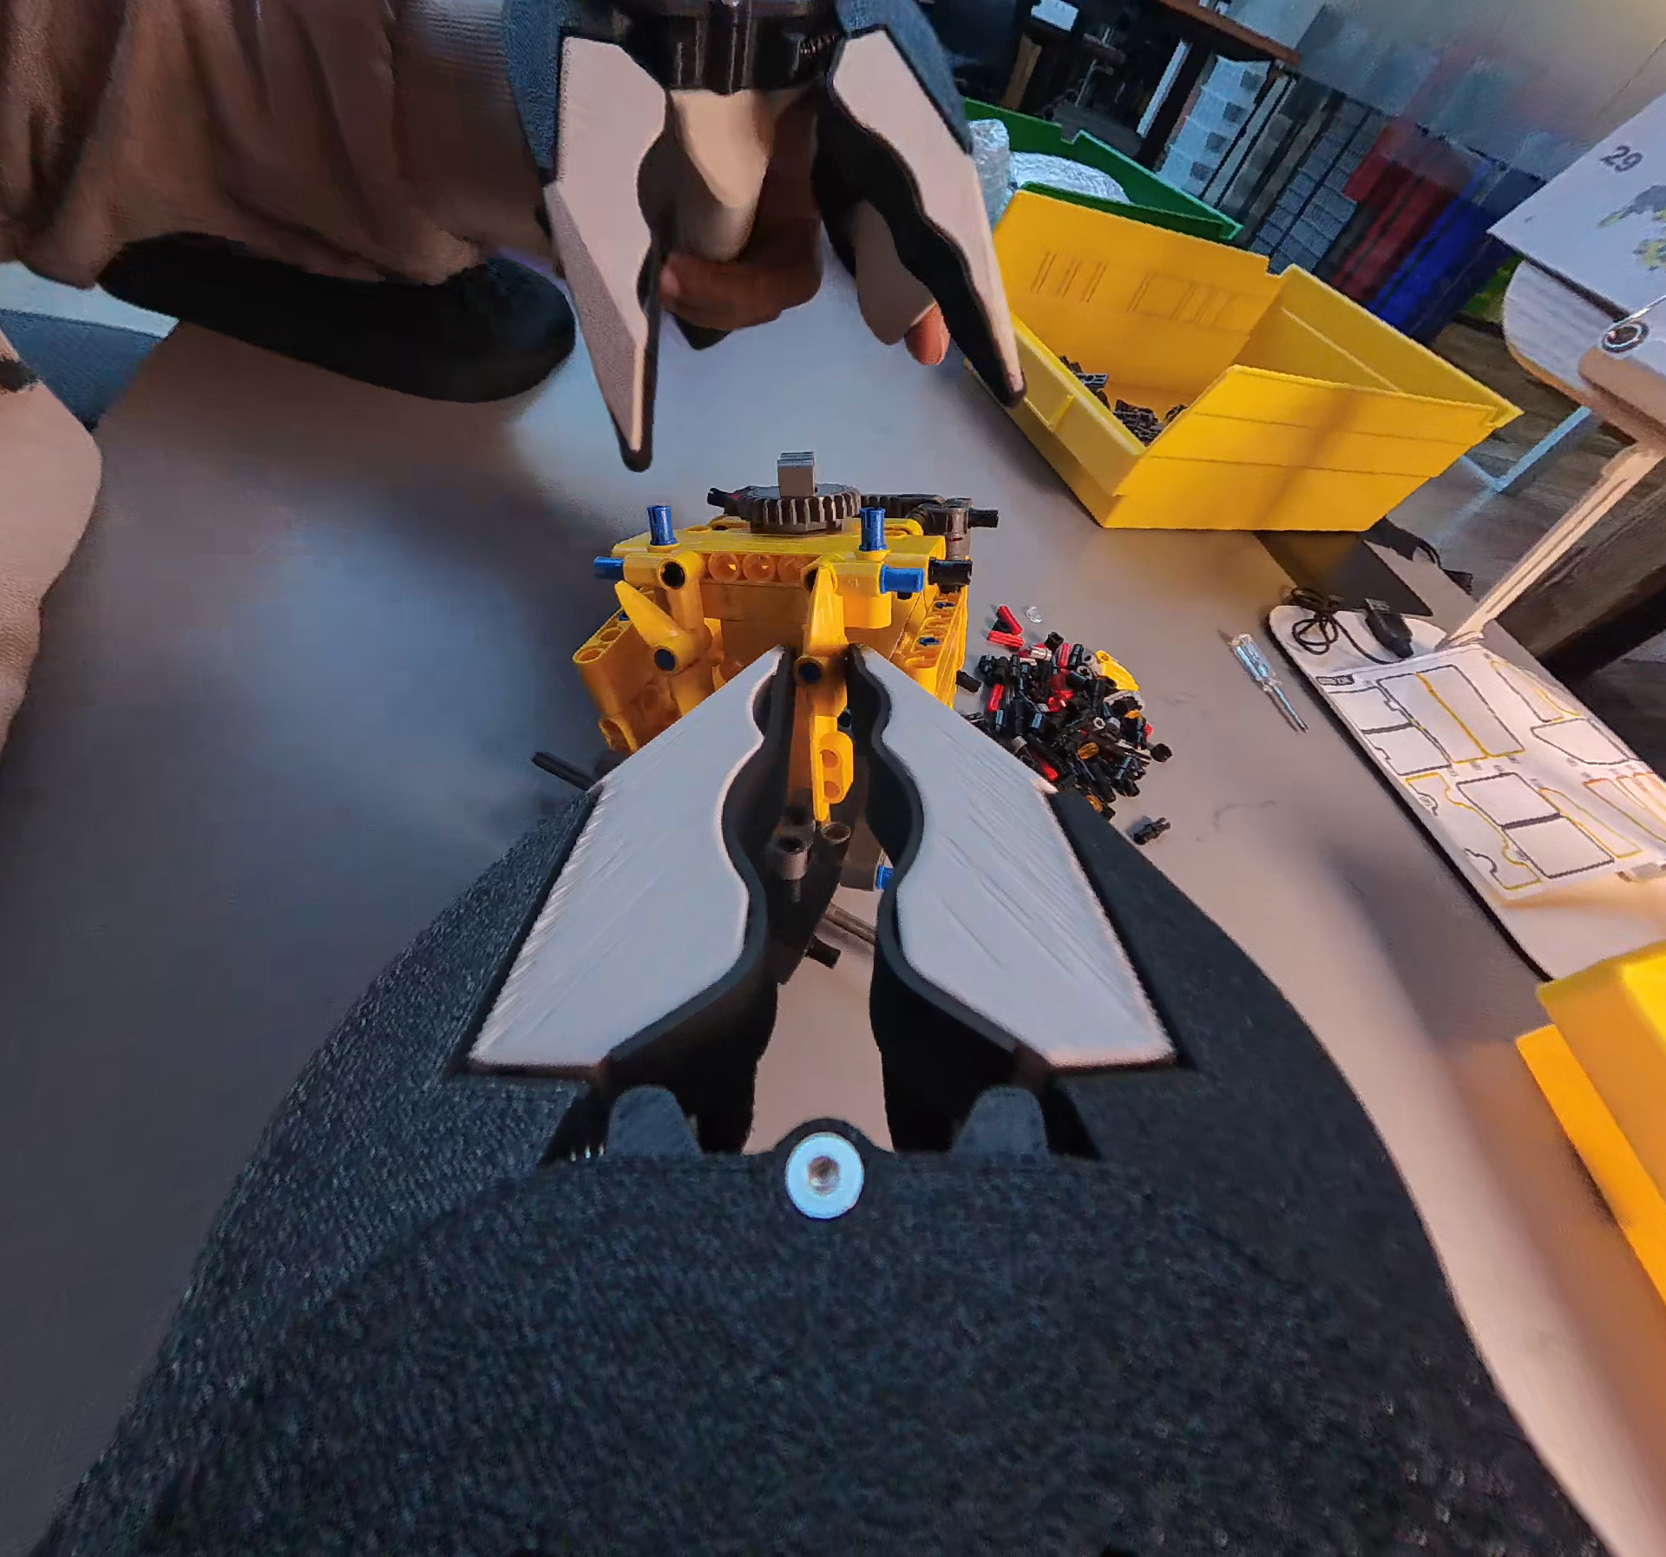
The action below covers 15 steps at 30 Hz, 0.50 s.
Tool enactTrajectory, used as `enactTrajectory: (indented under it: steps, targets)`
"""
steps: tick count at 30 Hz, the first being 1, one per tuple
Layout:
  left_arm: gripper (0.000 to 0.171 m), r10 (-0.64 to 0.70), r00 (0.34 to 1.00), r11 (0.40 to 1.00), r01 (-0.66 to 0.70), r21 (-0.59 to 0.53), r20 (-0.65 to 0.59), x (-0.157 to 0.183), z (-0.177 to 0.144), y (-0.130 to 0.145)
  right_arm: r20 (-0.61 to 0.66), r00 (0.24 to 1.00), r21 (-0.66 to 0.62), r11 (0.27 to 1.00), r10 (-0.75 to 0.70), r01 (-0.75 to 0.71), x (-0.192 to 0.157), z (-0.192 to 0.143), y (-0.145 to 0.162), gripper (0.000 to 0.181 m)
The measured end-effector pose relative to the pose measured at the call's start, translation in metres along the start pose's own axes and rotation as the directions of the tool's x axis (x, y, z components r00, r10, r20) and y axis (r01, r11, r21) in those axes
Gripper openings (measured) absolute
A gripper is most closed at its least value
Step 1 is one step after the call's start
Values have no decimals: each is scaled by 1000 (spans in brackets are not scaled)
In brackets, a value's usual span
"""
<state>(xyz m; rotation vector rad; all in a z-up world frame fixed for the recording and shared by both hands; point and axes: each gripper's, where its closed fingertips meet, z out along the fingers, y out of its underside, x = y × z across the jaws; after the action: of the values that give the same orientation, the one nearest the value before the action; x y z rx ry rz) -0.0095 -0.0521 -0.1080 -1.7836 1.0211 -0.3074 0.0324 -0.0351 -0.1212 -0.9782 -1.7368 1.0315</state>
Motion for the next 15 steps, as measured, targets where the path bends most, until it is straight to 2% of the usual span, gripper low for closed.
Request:
enactTrajectory:
  steps: [4,7,9,11,13,15]
  targets:
    - [108,167,980,973,-181,-140,-109,11,20,-1,-11,1000,4,1000,7,-7,1,2,0,10]
    - [109,255,952,934,-287,-213,-167,17,38,9,-2,998,17,998,60,-60,3,1,-1,9]
    - [102,286,938,908,-330,-257,-194,18,48,17,17,991,29,990,135,-136,5,1,-1,10]
    - [83,334,921,880,-381,-285,-200,12,50,23,43,963,40,963,265,-267,9,0,-1,10]
    - [78,310,923,887,-367,-279,-229,10,48,17,95,902,53,902,422,-428,14,-2,0,10]
    - [78,278,917,882,-361,-302,-286,12,46,16,154,847,52,852,508,-520,15,-3,0,11]
